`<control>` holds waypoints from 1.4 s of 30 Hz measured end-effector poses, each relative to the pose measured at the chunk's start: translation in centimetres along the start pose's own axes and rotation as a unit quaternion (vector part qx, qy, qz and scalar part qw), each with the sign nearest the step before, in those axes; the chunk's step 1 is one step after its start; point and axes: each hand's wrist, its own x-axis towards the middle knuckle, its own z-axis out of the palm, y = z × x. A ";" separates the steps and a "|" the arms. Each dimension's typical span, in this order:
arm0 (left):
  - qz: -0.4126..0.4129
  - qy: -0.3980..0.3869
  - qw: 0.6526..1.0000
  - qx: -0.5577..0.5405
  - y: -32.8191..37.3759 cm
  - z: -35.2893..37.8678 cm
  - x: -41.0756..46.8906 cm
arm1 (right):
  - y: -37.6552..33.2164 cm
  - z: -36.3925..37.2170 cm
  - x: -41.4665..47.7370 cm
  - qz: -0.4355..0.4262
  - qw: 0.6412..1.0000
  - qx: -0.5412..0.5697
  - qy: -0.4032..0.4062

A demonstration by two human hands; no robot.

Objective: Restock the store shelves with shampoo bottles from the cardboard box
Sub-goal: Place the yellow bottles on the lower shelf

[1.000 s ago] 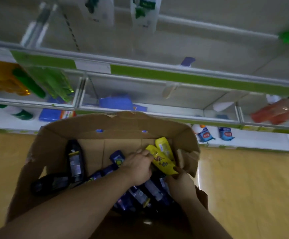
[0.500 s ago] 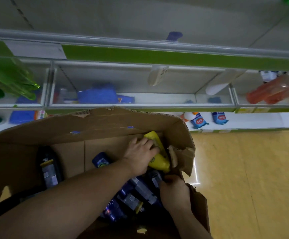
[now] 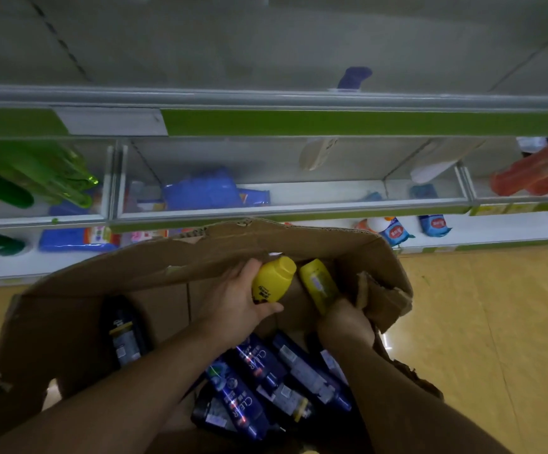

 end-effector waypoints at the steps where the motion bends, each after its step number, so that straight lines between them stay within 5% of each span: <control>1: -0.008 -0.001 1.000 -0.029 -0.1 -0.2 -0.2 | -0.3 0.0 0.1 -0.002 1.000 -0.025 -0.001; 10: -0.069 0.048 0.986 -0.143 -0.1 -2.7 -1.8 | -2.7 0.1 -0.6 -0.138 0.955 -0.256 0.055; 18: -0.098 0.072 0.984 -0.127 2.1 -6.8 -4.0 | -4.6 -1.3 -4.7 -0.153 0.977 -0.099 0.112; 25: -0.073 0.077 0.984 -0.146 7.0 -12.4 -7.2 | -5.2 -6.8 -11.4 -0.197 0.978 0.034 0.067; 31: -0.062 0.064 0.985 -0.150 11.4 -17.8 -11.1 | -4.8 -13.2 -19.5 -0.229 0.958 0.164 0.053; 42: 0.029 0.063 0.993 -0.095 19.7 -27.4 -18.4 | -5.8 -23.6 -35.1 -0.248 0.901 0.297 0.195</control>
